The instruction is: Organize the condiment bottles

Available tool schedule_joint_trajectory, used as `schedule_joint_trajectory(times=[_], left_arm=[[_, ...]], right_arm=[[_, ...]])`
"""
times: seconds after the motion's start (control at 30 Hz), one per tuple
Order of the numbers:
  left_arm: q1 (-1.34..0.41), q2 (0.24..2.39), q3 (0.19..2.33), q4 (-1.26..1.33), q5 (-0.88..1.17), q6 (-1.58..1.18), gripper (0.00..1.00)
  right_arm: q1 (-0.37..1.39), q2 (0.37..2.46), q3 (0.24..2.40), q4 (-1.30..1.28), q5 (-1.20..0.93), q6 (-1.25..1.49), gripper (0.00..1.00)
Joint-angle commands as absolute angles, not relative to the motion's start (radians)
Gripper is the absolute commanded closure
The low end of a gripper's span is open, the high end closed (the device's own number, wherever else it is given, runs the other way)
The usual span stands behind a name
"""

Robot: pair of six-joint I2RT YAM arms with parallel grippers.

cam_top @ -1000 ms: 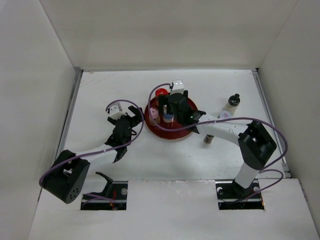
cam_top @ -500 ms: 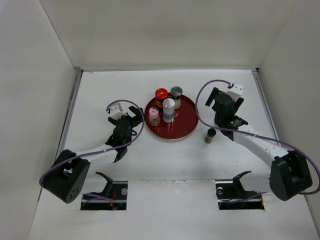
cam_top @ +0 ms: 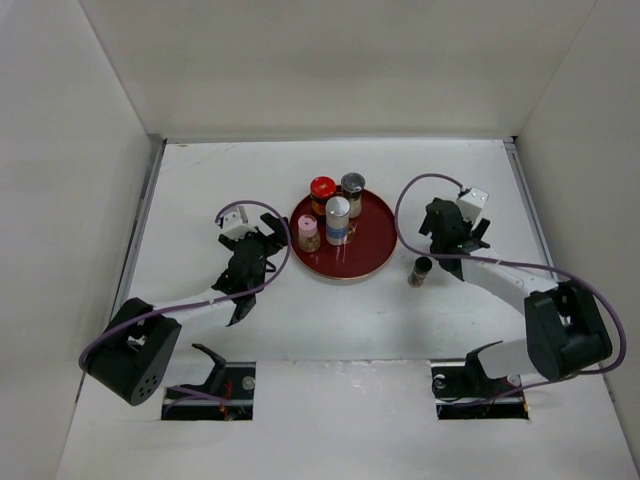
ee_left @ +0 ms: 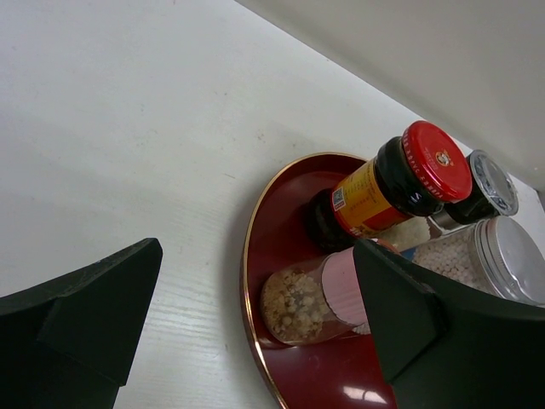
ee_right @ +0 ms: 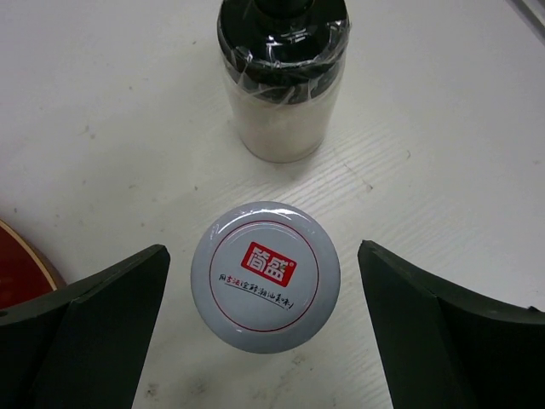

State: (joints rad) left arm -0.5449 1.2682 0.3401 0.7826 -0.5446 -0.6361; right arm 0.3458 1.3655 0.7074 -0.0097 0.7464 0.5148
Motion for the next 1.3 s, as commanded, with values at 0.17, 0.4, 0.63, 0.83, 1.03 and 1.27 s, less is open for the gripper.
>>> schedule_joint_trajectory(times=[0.17,0.4,0.63,0.83,1.03,1.27], left_arm=[[-0.553,1.258,0.345,0.841,-0.531,-0.647,0.01],[-0.550,1.252,0.342,0.841,-0.531,-0.647,0.01],[-0.550,1.264,0.348,0.841,-0.531,-0.647,0.01],[-0.547,1.267,0.350,0.841,-0.526,-0.646,0.01],[-0.548,1.264,0.348,0.841,-0.526,-0.646,0.01],[-0.547,1.269,0.351,0.839,-0.526,-0.644,0.01]], right_arm=[[0.301,1.420,0.749,0.034,0.704,0.554,0.27],[0.317,1.332,0.784,0.104,0.735,0.509,0.51],[0.461,1.325,0.893,0.189,0.684,0.374,0.52],[0.533,1.509,1.012,0.244,0.536,0.393,0.51],[0.555,1.669,1.112,0.268,0.491,0.393,0.51],[0.555,1.761,1.144,0.287,0.476,0.385,0.45]])
